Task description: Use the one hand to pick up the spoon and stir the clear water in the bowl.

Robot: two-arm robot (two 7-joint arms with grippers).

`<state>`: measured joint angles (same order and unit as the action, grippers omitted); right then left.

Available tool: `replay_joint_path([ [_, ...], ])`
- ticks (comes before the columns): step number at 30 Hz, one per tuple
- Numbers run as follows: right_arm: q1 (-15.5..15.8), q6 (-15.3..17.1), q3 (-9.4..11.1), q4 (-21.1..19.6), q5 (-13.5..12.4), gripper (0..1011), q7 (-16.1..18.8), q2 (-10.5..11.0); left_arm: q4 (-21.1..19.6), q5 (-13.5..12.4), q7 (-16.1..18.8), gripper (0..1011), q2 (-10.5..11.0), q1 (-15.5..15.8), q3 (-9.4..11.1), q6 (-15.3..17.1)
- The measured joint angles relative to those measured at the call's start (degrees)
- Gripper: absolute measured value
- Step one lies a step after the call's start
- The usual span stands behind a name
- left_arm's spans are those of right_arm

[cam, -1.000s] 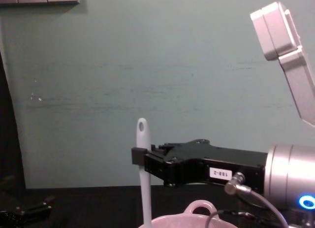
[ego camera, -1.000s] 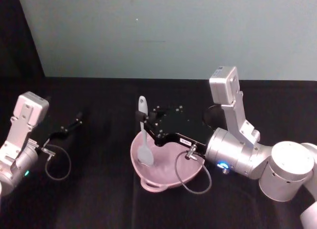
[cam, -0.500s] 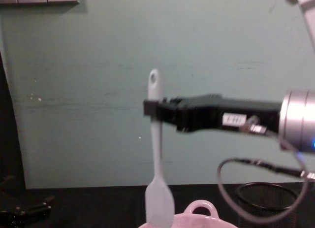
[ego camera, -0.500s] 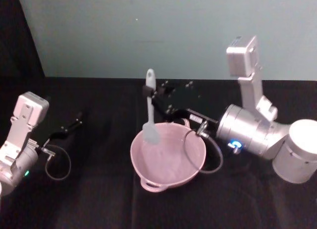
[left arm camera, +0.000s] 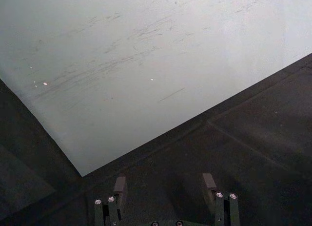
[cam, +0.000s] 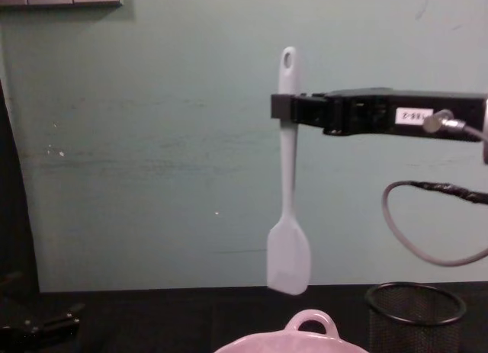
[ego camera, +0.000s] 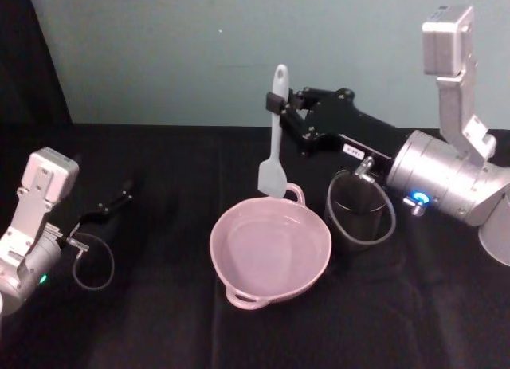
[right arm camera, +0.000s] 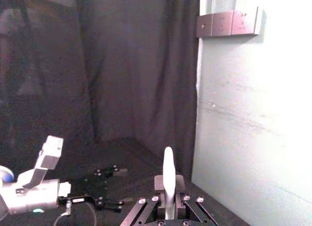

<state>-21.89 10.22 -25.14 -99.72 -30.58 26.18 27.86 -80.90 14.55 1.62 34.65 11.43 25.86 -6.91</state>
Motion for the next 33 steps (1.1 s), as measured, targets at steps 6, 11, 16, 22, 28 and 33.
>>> replay_joint_path([
  [6, -0.12, 0.67, 1.24, -0.83, -0.91, 112, -0.79, 1.79, 0.00, 0.00, 0.00, 1005, 0.00, 0.00, 0.00, 0.00],
  [11, 0.14, 1.11, 2.55, -1.45, -1.71, 112, -1.34, 3.36, 0.00, 0.00, 0.00, 1005, 0.00, 0.00, 0.00, 0.00],
  [16, 0.78, 1.52, 4.41, -1.96, -2.69, 112, -1.96, 5.40, 0.00, 0.00, 0.00, 1005, 0.00, 0.00, 0.00, 0.00],
  [22, 1.61, 1.62, 5.93, -1.69, -3.42, 112, -2.48, 6.96, 0.00, 0.00, 0.00, 1005, 0.00, 0.00, 0.00, 0.00],
  [28, 2.38, 1.14, 6.56, -0.13, -4.07, 112, -2.86, 7.23, 0.00, 0.00, 0.00, 1005, 0.00, 0.00, 0.00, 0.00],
  [33, 2.90, 0.85, 6.87, 1.08, -4.23, 112, -3.44, 7.11, 0.00, 0.00, 0.00, 1005, 0.00, 0.00, 0.00, 0.00],
])
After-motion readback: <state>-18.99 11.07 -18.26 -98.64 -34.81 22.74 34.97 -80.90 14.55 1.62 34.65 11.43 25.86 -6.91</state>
